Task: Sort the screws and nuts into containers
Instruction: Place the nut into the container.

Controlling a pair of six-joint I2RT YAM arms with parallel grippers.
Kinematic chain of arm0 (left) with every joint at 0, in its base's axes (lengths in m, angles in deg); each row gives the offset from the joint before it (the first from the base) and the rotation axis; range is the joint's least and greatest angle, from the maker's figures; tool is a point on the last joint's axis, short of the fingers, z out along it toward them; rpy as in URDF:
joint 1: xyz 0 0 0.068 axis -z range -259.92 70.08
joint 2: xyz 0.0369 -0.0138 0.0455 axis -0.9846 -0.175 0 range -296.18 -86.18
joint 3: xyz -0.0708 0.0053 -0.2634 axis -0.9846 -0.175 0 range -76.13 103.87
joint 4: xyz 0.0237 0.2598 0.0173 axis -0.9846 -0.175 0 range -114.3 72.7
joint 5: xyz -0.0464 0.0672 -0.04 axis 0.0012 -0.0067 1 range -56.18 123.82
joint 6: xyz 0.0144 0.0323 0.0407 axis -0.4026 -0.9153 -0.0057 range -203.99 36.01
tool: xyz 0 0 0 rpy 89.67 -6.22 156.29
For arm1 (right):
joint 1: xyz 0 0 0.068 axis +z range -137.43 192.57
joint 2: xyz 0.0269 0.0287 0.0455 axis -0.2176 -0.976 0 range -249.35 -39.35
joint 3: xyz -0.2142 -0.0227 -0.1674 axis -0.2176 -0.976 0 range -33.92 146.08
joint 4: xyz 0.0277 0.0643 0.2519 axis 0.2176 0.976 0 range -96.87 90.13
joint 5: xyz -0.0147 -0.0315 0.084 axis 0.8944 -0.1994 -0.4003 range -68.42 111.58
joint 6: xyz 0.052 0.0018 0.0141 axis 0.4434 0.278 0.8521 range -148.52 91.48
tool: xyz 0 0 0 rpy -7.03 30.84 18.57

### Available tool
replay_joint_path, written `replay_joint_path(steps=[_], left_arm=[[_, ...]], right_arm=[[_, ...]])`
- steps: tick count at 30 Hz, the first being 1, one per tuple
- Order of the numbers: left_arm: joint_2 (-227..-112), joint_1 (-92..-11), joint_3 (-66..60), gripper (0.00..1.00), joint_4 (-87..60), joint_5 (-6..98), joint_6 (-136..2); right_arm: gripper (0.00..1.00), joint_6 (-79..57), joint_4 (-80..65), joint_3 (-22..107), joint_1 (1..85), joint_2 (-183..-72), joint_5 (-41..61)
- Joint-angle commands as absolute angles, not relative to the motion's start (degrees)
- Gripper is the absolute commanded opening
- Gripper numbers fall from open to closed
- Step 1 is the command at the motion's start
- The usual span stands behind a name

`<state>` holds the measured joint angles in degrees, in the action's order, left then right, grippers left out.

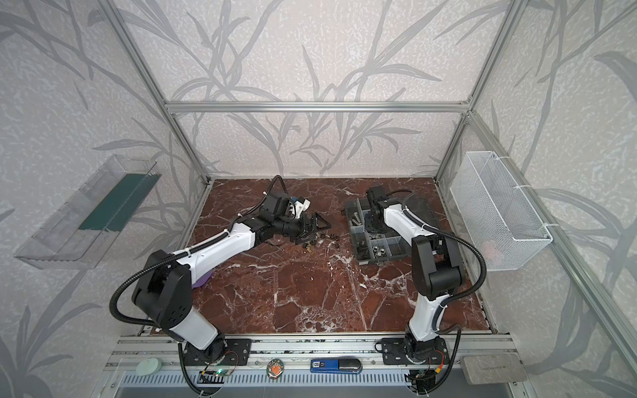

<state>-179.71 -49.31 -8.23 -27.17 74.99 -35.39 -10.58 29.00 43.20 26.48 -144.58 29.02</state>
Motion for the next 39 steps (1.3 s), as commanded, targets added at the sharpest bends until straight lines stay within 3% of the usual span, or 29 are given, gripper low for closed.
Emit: replay_joint_path(steps=[1,10,20,28,39], left_arm=[[-178.40,-49.25,-8.98,0.99,-27.96,74.17,-35.74],[-178.72,-49.24,-9.04,0.99,-27.85,74.11,-35.65],[-177.28,-51.11,-10.50,0.99,-27.05,73.71,-35.17],[-174.63,-55.09,-13.11,1.00,-26.10,75.05,-34.38],[-170.22,-61.14,-21.31,0.99,-21.89,78.20,-31.53]], right_arm=[[0.26,-11.46,28.37,44.56,25.84,-145.61,29.05],[0.34,-11.74,28.80,44.75,25.61,-146.37,27.70],[0.41,-12.43,29.71,45.33,26.44,-139.65,22.01],[0.44,-13.21,28.97,46.73,33.74,-137.74,23.37],[0.45,-14.41,26.11,52.62,45.72,-144.91,23.71]])
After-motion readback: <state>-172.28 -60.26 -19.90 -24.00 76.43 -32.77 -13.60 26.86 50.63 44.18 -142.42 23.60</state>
